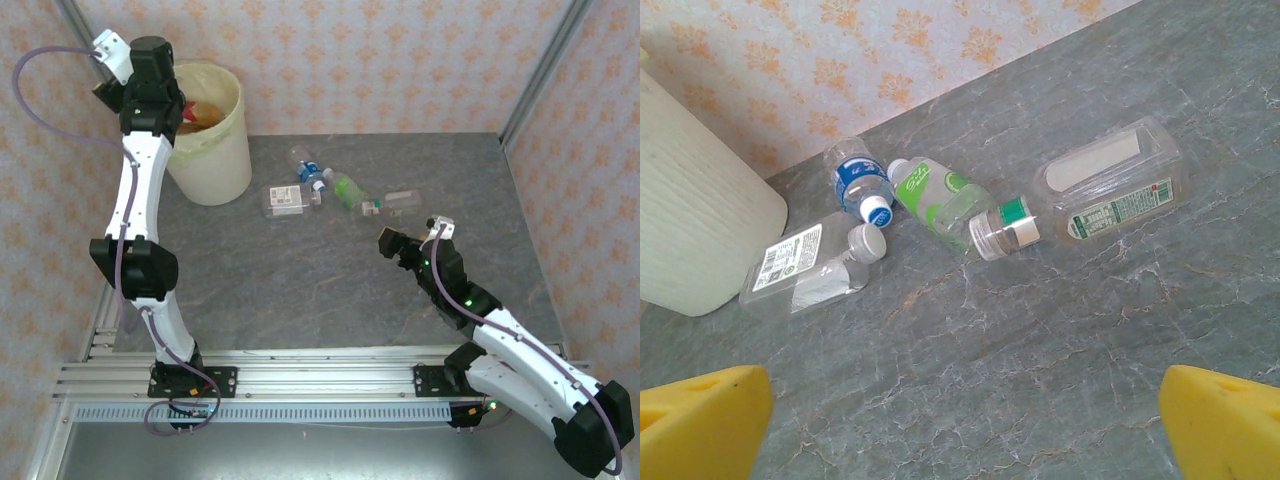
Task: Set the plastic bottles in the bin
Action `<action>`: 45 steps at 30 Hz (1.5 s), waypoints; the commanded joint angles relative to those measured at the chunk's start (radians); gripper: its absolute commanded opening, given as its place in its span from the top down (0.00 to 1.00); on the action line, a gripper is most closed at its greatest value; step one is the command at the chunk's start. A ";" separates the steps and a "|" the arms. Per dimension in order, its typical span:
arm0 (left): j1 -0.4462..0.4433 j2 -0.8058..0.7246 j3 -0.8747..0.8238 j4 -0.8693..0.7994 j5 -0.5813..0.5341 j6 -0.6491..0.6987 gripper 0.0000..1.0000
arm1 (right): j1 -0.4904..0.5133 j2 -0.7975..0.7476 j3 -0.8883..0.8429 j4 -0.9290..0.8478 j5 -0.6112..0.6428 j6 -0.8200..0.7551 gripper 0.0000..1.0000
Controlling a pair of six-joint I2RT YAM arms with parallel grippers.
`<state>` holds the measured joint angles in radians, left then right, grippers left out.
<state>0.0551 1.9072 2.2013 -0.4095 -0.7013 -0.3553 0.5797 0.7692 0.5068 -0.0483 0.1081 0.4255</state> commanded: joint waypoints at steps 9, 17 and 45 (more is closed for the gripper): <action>0.008 -0.133 -0.081 0.050 0.155 -0.150 0.00 | -0.004 -0.015 0.012 -0.005 0.039 0.004 0.01; 0.008 -0.305 -0.259 0.161 0.366 -0.270 0.00 | -0.004 -0.011 -0.011 -0.003 0.145 0.091 0.01; -0.029 -0.888 -1.080 0.032 1.021 -0.361 0.00 | -0.394 0.892 0.680 -0.407 -0.106 0.503 0.01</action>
<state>0.0261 1.0367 1.1721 -0.3496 0.2817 -0.7322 0.1886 1.5890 1.1053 -0.3492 -0.0257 0.8272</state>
